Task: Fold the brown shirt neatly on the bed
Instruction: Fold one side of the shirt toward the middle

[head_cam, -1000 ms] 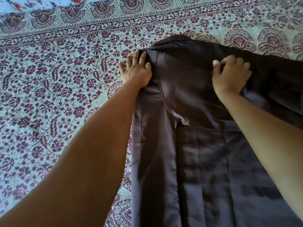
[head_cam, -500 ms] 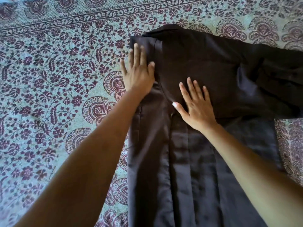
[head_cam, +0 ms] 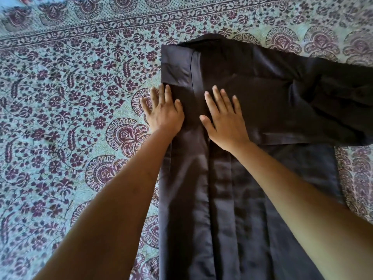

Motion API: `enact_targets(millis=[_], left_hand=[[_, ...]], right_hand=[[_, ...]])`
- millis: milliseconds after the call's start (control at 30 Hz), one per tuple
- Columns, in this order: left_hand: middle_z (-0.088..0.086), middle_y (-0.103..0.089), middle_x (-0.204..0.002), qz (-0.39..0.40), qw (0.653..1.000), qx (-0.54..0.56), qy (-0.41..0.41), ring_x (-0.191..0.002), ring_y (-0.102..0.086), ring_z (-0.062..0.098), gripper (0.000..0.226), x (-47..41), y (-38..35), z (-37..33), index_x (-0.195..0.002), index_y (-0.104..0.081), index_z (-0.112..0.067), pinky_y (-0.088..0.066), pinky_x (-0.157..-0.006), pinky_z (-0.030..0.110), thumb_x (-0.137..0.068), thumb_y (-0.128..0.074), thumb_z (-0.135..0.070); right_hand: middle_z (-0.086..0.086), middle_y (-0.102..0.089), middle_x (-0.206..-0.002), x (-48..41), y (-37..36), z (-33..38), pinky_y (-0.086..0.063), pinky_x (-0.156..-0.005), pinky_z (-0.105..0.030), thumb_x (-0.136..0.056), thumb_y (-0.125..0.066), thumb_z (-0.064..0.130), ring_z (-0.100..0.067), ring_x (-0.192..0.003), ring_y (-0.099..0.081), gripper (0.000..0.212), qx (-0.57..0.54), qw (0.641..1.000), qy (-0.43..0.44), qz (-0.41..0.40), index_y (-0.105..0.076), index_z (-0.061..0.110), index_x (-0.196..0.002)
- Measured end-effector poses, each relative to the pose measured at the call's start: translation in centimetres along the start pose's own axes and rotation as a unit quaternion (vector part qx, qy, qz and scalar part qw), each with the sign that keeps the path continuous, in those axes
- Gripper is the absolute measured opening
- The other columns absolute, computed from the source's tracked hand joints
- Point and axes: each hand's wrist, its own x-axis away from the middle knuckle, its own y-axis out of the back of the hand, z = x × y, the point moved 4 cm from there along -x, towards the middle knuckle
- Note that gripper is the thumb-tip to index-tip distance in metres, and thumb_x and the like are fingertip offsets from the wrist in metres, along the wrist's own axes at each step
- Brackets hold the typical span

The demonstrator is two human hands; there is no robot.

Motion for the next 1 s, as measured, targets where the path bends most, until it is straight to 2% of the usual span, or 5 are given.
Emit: enact_targets(millis=[67, 200, 567, 800, 1000], left_hand=[[-0.002, -0.005, -0.159, -0.033, 0.998, 0.036, 0.025, -0.146, 0.005, 0.016, 0.055, -1.3, 1.1, -1.1, -0.149, -0.012, -0.018, 0.009, -0.115, 0.046, -0.098, -0.022, -0.035], [-0.004, -0.002, -0.159, 0.022, 0.991, 0.096, -0.089, -0.146, 0.004, 0.014, 0.051, -5.7, 1.6, -3.8, -0.149, -0.008, -0.028, 0.005, -0.117, 0.041, -0.100, -0.021, -0.033], [-0.004, 0.003, -0.159, 0.009, 0.998, -0.031, -0.049, -0.146, 0.006, 0.017, 0.053, -9.4, 1.6, -1.2, -0.149, -0.006, -0.032, 0.010, -0.116, 0.049, -0.098, -0.014, -0.045], [0.000, -0.018, -0.157, 0.037, 0.973, -0.006, -0.229, -0.144, -0.018, 0.017, 0.061, 7.8, -0.7, -0.2, -0.147, -0.023, -0.021, -0.007, -0.116, 0.045, -0.091, -0.017, -0.046], [0.003, -0.033, -0.151, 0.099, 0.894, -0.121, -0.420, -0.138, -0.035, 0.020, 0.060, 22.3, -3.5, 4.2, -0.144, -0.031, -0.023, -0.018, -0.112, 0.047, -0.091, -0.031, -0.051]], right_hand=[[-0.010, -0.012, -0.156, -1.6, 0.1, 1.0, -0.005, -0.115, -0.042, -0.090, -0.016, 0.041, -0.023, -0.144, -0.011, 0.063, 0.012, 1.000, 0.021, -0.016, -0.016, 0.014, -0.147], [-0.006, -0.005, -0.157, -5.3, -0.4, 1.4, -0.002, -0.115, -0.044, -0.096, -0.028, 0.034, -0.021, -0.144, -0.005, 0.059, 0.015, 1.000, -0.002, -0.018, -0.009, 0.016, -0.148], [-0.001, 0.002, -0.157, -7.4, -2.5, 0.3, 0.006, -0.110, -0.058, -0.096, -0.024, 0.048, -0.024, -0.144, 0.007, 0.058, 0.017, 0.998, -0.054, 0.037, -0.007, 0.029, -0.148], [0.000, 0.006, -0.157, -7.5, -2.1, 0.2, 0.009, -0.110, -0.056, -0.096, -0.021, 0.050, -0.024, -0.143, 0.011, 0.058, 0.019, 0.995, -0.061, 0.075, -0.004, 0.030, -0.148], [-0.010, 0.001, -0.157, -6.0, -1.2, 2.0, 0.007, -0.112, -0.054, -0.097, -0.023, 0.046, -0.030, -0.144, 0.003, 0.059, 0.062, 0.990, -0.102, 0.068, -0.006, 0.023, -0.148]])
